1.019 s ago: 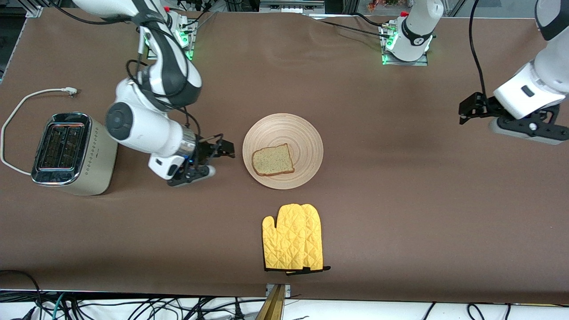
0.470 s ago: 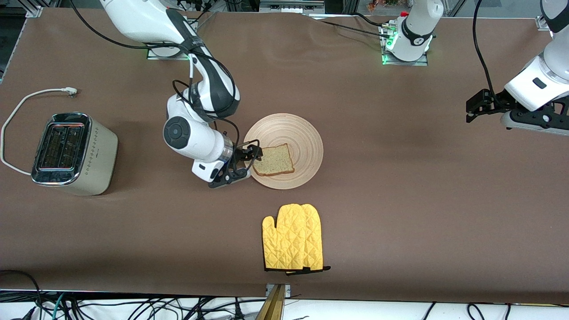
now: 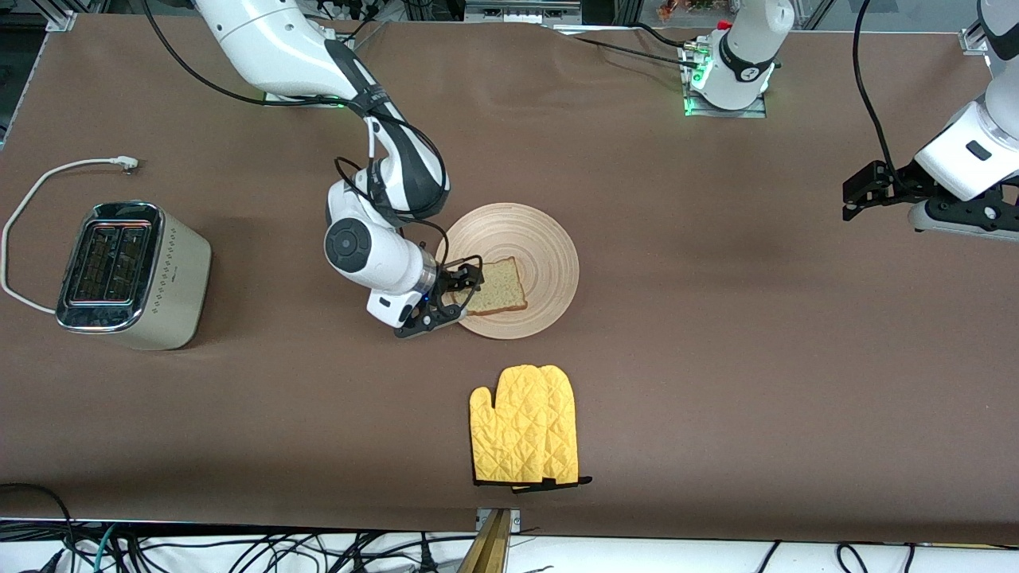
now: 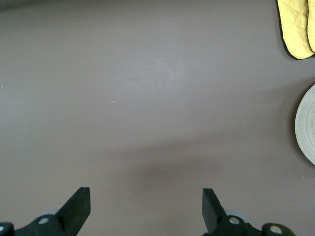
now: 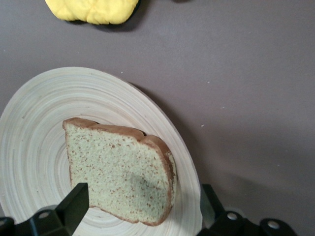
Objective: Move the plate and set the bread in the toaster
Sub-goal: 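Lower the open right gripper around the bread slice on the plate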
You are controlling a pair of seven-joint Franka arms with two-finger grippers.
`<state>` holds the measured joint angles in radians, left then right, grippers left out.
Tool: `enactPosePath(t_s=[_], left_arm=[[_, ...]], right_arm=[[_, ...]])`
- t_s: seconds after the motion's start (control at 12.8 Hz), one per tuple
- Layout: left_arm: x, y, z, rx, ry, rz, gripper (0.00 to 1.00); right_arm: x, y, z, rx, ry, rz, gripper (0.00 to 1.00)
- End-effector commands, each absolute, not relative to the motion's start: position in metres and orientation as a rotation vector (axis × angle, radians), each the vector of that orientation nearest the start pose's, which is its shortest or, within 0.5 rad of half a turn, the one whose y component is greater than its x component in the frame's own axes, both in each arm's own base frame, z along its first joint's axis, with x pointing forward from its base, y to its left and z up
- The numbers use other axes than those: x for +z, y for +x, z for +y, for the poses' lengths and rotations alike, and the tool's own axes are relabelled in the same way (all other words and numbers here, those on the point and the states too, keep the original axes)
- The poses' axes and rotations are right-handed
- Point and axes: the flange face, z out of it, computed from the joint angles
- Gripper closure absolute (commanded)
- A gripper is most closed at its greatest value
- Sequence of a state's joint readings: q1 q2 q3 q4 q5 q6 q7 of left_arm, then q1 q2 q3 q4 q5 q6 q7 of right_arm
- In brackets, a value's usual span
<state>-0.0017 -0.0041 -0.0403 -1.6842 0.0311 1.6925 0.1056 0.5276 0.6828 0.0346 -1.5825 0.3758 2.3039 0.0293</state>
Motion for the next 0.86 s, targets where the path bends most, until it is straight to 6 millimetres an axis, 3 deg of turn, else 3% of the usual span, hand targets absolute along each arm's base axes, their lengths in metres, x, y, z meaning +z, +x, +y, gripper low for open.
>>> enactPosePath(t_s=[0.0, 0.47, 0.78], left_arm=[[0.586, 0.56, -0.02, -0.026, -3.123, 0.234, 0.0], [0.589, 0.561, -0.021, -0.036, -3.123, 0.222, 0.0], [0.588, 0.561, -0.023, -0.026, -3.123, 0.227, 0.0]], right_arm=[[0.227, 0.594, 0.386, 0.059, -2.799, -0.376, 0.0], [0.216, 0.588, 0.395, 0.059, -2.801, -0.389, 0.0], [0.225, 0.583, 0.408, 0.05, -2.782, -0.424, 0.0]])
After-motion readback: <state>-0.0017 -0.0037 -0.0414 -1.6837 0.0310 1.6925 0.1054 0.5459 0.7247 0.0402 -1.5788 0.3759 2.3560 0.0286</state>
